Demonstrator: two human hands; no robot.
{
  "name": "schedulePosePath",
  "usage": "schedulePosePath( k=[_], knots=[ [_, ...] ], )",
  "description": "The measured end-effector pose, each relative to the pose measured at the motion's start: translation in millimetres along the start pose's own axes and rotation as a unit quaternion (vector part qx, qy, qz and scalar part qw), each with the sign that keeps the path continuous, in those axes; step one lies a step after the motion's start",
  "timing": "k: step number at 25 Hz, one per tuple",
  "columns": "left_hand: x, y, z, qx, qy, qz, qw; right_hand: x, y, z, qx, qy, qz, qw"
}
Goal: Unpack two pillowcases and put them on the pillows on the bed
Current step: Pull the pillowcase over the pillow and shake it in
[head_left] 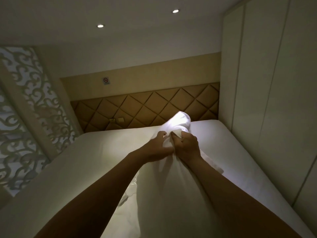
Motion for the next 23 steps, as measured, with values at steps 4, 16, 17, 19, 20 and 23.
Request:
schedulePosePath(
  k=[4,16,17,19,20,23],
  knots=[
    [-7,15,21,-0.137,-0.095,0.100,0.981,-11,17,-5,-0.033,-0.011,0.013,0.999],
    [-5,38,58,-0.103,-0.056,-0.082,0.990,-36,34,-37,-0.122,-0.025,0.183,0.975],
    [-4,41,62,-0.094,-0.063,-0.083,0.990,-40,32,-39,-0.131,-0.029,0.184,0.974],
    [-4,53,69,-0.102,-0.077,-0.063,0.990,-45,28,-42,-0.162,-0.051,0.184,0.968],
    [-5,61,73,-0.098,-0.079,-0.047,0.991,-46,27,-44,-0.182,-0.064,0.197,0.961],
    [-9,78,86,-0.054,-0.061,-0.008,0.997,-54,32,-50,-0.233,-0.107,0.255,0.932]
  ],
)
Point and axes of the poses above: each hand's wrist, its own x-axis towards the middle knuckle, its own y-axis out of the palm, z = x × y, the point moved 5 cm from there along x, towards the middle knuckle, and after that the axes turned 2 degrees about -z, right-handed, at the moved point
